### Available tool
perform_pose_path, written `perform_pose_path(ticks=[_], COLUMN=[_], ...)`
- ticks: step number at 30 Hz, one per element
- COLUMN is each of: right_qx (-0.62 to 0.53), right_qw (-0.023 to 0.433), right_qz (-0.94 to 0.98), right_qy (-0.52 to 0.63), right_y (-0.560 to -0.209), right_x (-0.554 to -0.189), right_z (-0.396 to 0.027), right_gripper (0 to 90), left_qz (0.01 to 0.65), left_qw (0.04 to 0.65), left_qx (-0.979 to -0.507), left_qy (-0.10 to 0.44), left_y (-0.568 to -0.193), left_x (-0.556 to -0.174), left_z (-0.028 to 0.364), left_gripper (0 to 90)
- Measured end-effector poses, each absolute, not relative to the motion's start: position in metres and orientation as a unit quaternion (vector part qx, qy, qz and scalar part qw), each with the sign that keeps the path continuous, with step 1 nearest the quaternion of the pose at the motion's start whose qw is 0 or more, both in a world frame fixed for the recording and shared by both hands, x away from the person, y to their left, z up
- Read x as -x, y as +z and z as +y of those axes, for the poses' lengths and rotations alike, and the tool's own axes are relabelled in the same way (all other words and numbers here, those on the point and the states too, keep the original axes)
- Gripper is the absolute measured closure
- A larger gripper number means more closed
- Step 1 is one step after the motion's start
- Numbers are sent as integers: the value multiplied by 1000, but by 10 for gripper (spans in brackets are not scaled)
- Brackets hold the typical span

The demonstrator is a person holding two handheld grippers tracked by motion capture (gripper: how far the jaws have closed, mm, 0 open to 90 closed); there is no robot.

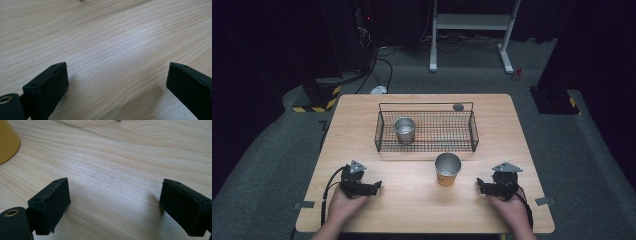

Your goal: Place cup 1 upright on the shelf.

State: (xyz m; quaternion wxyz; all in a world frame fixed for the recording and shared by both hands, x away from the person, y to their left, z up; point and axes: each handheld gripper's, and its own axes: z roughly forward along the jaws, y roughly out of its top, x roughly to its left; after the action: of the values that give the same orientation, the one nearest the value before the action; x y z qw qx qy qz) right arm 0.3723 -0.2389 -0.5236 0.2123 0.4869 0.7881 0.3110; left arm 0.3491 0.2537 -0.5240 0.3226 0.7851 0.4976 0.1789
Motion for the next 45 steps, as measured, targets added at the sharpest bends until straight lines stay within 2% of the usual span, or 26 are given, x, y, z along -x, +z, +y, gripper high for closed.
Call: perform_pose_path(ticks=[9,19,32,45], right_qx=[-463,-436,-383,-357], right_qw=[206,184,183,178], right_qz=[781,774,784,785], right_qy=[364,420,452,474], right_y=[-505,-488,-469,-467], right_x=[-361,-346,-325,-322], right_z=[-244,-239,-209,-185], right_gripper=[88,87,87,85], left_qz=[491,525,524,526], left_qw=[316,314,311,311], left_qx=[-787,-760,-761,-760], left_qy=[201,222,223,222], left_y=[-528,-531,-530,-530], left_x=[-346,-338,-338,-338], left_z=[249,254,254,254], left_gripper=[17,2,4,4])
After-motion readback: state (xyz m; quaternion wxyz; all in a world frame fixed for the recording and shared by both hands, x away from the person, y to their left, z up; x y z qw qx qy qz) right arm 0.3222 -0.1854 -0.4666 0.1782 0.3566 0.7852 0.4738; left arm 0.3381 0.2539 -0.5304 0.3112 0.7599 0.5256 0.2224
